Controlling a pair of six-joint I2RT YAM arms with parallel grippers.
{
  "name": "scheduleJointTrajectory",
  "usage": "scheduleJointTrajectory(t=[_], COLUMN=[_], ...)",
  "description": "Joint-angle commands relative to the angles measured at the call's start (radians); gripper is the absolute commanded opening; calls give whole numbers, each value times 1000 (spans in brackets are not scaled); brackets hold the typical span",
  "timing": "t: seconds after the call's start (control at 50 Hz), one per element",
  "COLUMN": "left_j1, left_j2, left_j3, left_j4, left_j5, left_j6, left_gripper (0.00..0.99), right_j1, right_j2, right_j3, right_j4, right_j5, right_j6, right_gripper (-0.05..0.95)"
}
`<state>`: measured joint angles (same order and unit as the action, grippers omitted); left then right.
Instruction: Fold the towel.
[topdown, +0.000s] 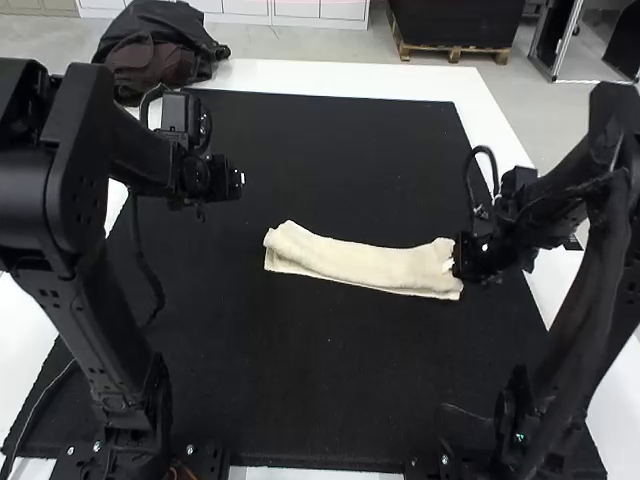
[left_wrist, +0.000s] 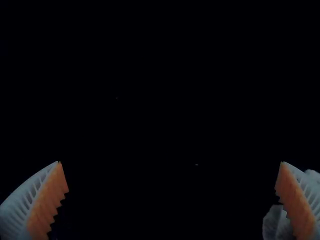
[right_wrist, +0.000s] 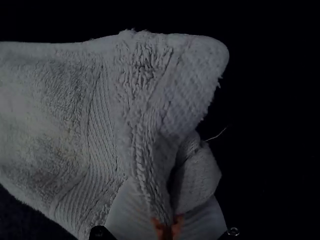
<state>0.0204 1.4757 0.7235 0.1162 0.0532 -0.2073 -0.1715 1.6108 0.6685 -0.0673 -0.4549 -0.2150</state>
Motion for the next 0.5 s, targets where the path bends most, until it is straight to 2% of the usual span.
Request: scheduleJointTrajectory(t=[0.0,0.22,0.48], left_j1=[4,7,7], left_j2=[-28,-26,-28], left_j3=[31,17,16], left_j4=[3,2,-4], left_j5=[5,-35,-44], left_j6=[-1,25,28], left_gripper=[970,970,970], right_j1=[-2,104,276], right_j2=[-66,-114,-132], right_j3=[40,86,123], right_j4=[-20,-91,-86], right_j5=[-22,-41,-41], right_j6=[-4,94,215], right_gripper=[-28,-28,-28])
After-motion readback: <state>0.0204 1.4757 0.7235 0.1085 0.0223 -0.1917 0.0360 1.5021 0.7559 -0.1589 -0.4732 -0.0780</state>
